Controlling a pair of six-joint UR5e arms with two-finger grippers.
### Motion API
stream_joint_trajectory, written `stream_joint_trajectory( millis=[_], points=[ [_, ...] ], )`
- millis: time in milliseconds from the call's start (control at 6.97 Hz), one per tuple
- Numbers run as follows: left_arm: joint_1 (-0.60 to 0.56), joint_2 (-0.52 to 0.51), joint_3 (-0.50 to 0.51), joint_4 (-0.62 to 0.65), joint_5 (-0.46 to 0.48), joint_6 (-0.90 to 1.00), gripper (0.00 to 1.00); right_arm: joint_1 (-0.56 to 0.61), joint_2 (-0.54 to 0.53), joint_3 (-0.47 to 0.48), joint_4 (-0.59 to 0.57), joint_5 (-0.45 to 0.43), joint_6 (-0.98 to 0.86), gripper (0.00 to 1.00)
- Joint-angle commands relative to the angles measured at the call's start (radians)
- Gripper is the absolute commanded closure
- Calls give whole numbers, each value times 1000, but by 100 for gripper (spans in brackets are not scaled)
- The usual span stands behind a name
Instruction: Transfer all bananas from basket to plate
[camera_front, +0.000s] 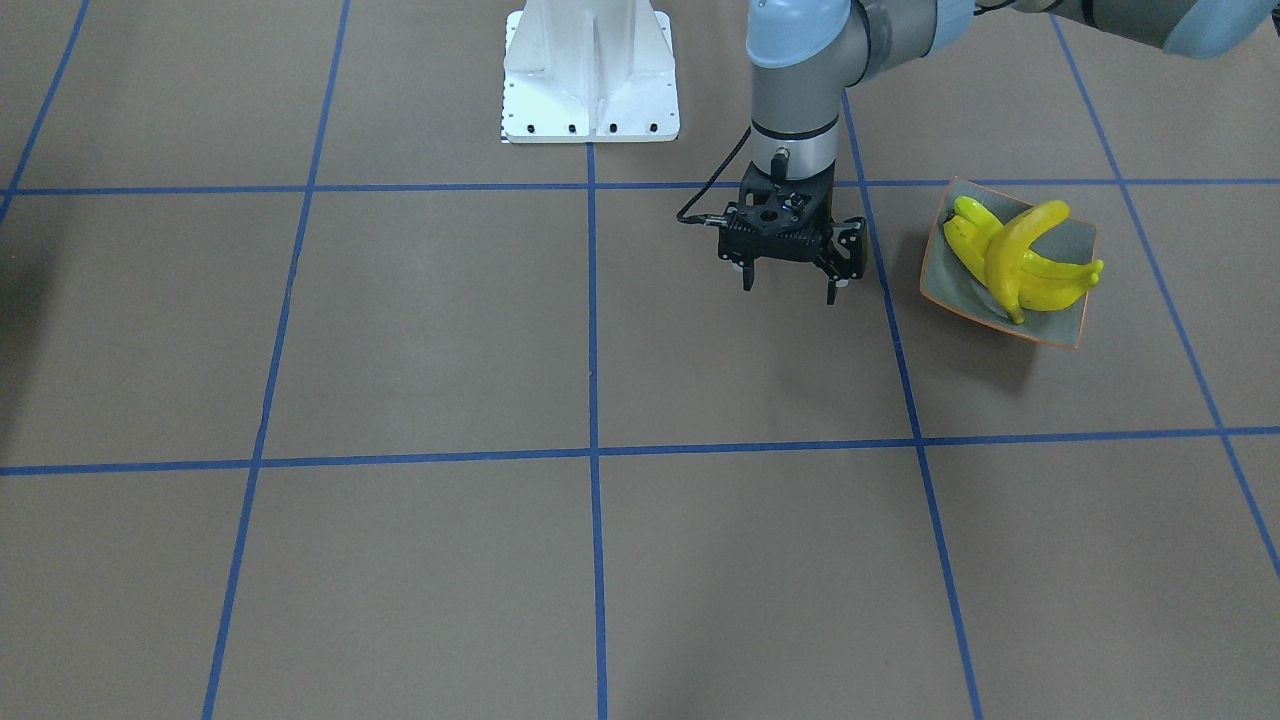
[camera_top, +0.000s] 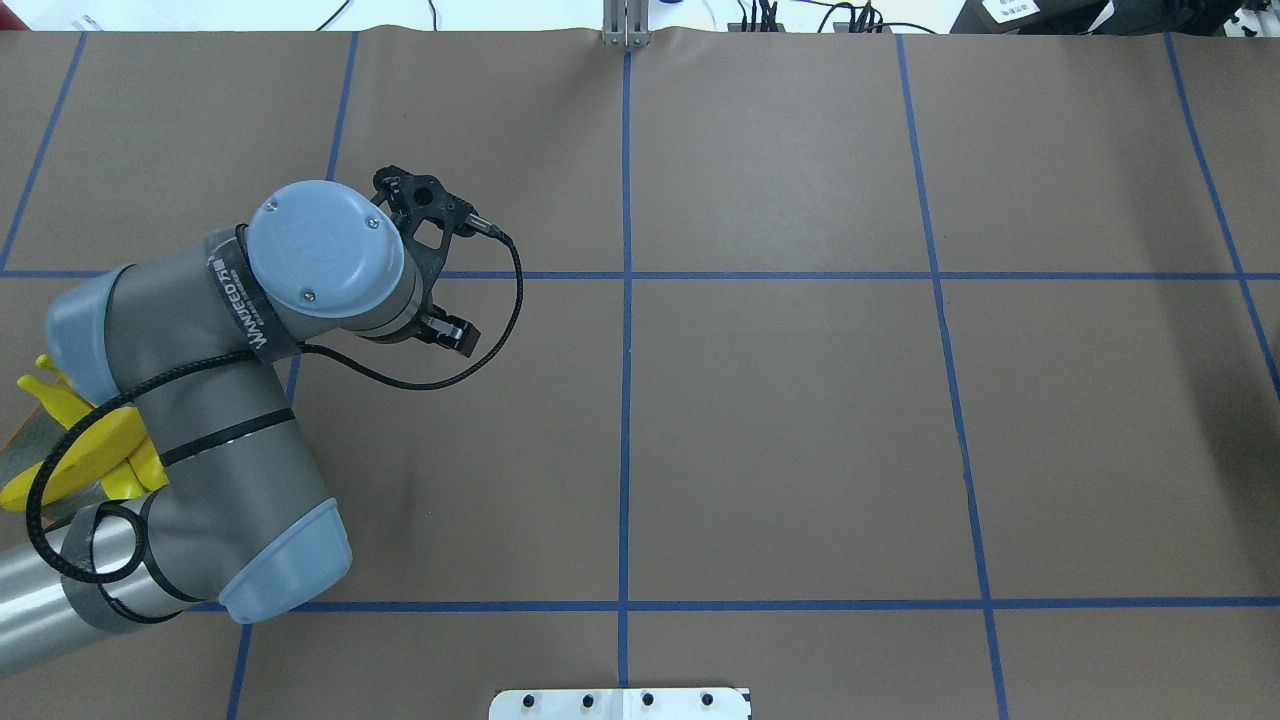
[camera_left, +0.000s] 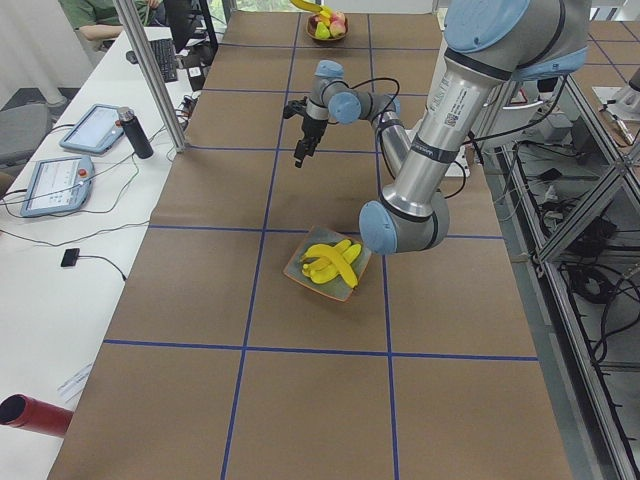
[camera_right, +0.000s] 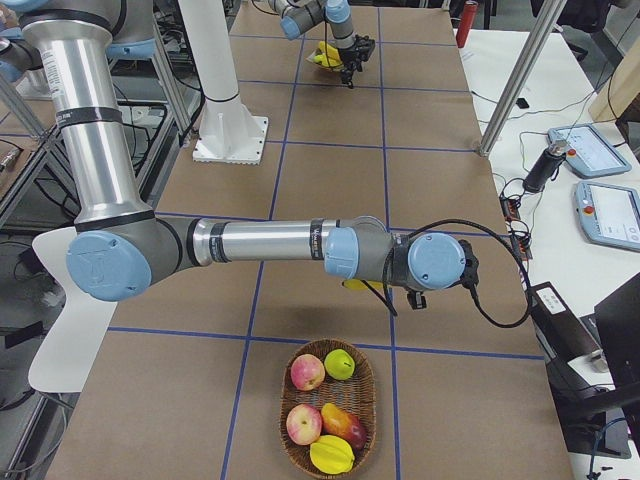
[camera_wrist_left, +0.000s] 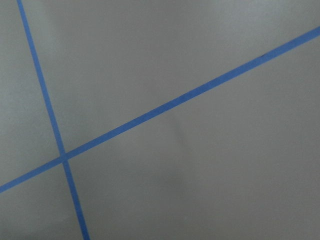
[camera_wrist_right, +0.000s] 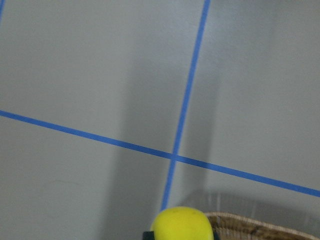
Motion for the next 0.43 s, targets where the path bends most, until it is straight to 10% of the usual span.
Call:
stream_joint_trajectory(
  millis=[0,287],
  points=[
    [0,0,1,-103,-63,-69,0,-90,17,12,5,187,51,100],
    [-2,0,33,-293,-94,-199,0,-175,76,1,3,337,75,100]
  ],
)
